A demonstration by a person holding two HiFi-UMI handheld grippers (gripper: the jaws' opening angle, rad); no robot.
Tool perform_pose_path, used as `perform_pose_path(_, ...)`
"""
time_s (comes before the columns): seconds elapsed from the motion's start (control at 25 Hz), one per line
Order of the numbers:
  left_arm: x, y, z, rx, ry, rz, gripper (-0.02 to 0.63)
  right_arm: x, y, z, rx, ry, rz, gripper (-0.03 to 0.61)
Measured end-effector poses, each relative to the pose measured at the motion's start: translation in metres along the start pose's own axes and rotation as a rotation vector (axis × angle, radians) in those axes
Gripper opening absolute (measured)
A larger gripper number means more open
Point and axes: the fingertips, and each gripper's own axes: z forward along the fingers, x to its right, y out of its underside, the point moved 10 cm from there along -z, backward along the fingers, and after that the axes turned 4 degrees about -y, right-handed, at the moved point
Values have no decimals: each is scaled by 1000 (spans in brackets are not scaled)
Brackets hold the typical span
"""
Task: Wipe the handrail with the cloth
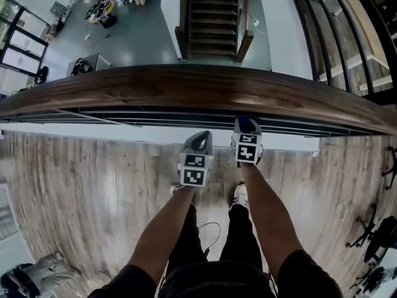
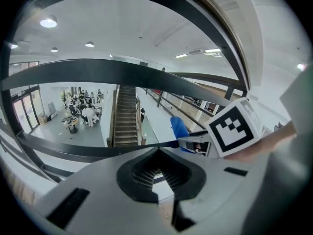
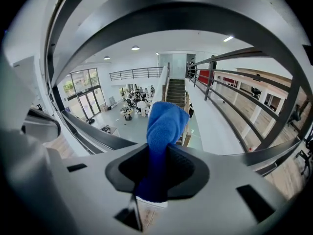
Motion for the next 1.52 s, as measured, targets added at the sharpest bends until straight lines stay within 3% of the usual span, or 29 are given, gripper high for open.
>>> perform_pose_path(0.88, 275, -37, 127, -47, 151, 96, 3, 325, 60, -90, -2, 171, 113, 110)
perform_pose_path(1.2, 347, -36, 163, -63, 207, 143, 3, 440, 84, -115, -43, 223, 61, 110)
perform_pose_path(1.4, 393, -43, 179, -65, 259, 161, 3, 503, 92, -134, -60, 289, 103, 110)
perform_pose_path(1.52, 414, -48, 188, -52, 290, 220, 3, 528, 96, -141, -72, 305, 112, 110)
